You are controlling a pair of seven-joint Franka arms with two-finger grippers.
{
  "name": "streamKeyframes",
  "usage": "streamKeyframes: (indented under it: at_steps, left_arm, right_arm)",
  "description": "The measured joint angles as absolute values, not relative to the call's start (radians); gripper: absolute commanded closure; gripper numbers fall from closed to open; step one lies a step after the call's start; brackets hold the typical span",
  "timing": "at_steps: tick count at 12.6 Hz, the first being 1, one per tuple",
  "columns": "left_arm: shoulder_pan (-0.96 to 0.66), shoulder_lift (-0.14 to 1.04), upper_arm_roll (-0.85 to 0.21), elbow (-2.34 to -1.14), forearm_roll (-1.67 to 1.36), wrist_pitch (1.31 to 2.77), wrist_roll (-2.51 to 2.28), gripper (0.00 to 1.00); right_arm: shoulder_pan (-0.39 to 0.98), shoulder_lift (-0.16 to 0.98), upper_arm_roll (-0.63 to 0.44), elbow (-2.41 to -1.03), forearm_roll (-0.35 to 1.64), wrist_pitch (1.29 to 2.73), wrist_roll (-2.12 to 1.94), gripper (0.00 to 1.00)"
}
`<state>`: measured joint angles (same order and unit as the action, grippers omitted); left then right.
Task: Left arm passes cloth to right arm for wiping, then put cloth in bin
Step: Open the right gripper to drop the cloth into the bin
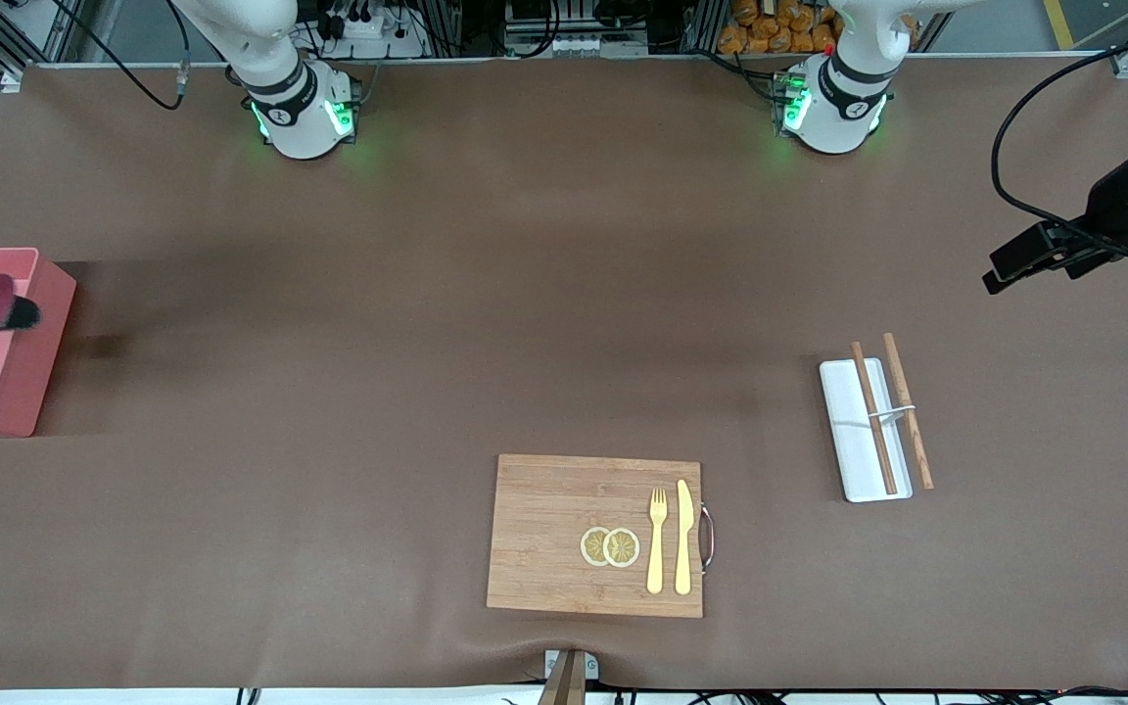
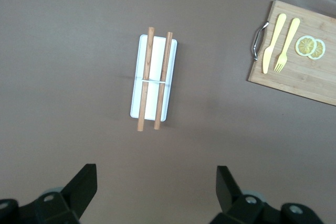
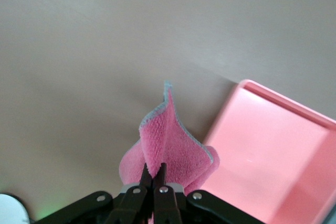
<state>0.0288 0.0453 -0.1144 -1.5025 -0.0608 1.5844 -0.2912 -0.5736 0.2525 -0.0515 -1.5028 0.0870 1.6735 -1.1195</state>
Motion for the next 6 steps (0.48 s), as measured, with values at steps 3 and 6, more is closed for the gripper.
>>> streamKeyframes:
  at_steps: [3,6]
  left_arm:
    - [0.027,0.045,-0.115,-1.504,-0.06,1.584,-0.291,0.0]
    - [0.028,0.045,-0.115,-1.504,-0.059,1.584,-0.291,0.0]
  right_arm:
    - [-0.655,0.257,-0.051,-1.492,0.072,1.785,-1.252,1.0]
    - [-0.709,0.285,-0.051,-1.492,0.073,1.834,-1.324,0.0]
